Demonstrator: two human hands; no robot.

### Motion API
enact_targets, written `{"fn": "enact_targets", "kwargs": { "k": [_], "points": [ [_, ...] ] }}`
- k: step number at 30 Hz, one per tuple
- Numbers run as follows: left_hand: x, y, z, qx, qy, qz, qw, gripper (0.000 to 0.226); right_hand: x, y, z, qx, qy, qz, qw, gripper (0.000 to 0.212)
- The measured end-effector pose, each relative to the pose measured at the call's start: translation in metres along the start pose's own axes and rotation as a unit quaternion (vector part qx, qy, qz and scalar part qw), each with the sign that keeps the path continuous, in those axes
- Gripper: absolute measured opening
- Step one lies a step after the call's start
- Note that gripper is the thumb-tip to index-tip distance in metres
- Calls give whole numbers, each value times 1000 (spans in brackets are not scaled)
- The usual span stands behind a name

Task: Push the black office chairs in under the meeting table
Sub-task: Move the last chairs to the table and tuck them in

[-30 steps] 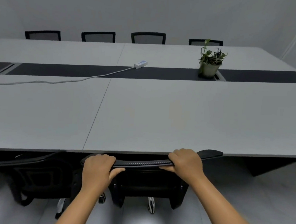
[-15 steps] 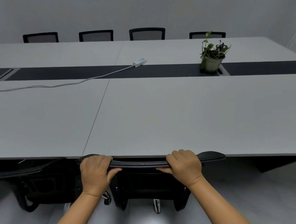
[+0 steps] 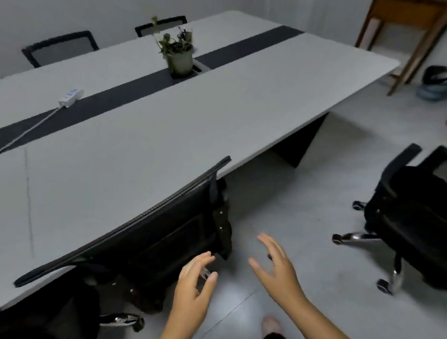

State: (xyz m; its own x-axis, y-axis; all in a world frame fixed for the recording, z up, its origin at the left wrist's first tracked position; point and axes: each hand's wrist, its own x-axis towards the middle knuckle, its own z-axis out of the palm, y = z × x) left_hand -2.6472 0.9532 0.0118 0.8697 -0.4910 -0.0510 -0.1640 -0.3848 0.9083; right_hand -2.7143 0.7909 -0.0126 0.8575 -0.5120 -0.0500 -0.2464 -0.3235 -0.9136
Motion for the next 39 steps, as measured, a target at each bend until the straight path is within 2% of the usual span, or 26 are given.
{"fn": "enact_targets", "kwargs": {
  "k": [2,4,7,8,10,13,17,22,26,29,30,33,36,38,39],
  "points": [
    [-12,-5,57,-51,-76,-68,993,18,-50,36,-33,27,25,121,992,51],
    [-28,-9,111,-79,-149,-110,980,38,-99,63,-65,38,69,203,976,70],
    [-52,3,167,-76,-229,-135,961,68,-156,94,-111,97,163,305,933,39],
    [-56,9,182,-71,-242,-138,958,70,-170,102,-126,107,190,319,922,37],
    [-57,22,216,-42,-281,-129,950,56,-189,116,-153,116,233,341,903,40],
    [-42,44,270,-10,-322,-108,941,36,-193,140,-193,109,286,347,887,43],
    [-3,89,346,-5,-358,-49,932,24,-168,172,-264,103,329,323,881,55],
    [41,161,410,-40,-370,30,928,25,-127,181,-363,92,387,257,881,45],
    [69,185,445,-29,-353,24,935,28,-110,189,-403,68,416,239,875,41],
    [94,193,472,-7,-329,17,944,31,-86,200,-432,-69,455,226,859,69],
    [105,200,482,5,-323,31,946,31,-74,203,-444,-143,473,208,844,74],
    [141,231,511,8,-312,126,942,27,-32,216,-482,-317,459,170,813,62],
    [181,254,545,46,-284,251,924,48,7,239,-504,-417,394,215,790,66],
    [205,260,567,126,-275,352,886,50,20,257,-513,-465,369,225,773,60],
    [216,261,576,184,-285,397,853,53,23,264,-517,-473,360,219,774,54]
  ]
}}
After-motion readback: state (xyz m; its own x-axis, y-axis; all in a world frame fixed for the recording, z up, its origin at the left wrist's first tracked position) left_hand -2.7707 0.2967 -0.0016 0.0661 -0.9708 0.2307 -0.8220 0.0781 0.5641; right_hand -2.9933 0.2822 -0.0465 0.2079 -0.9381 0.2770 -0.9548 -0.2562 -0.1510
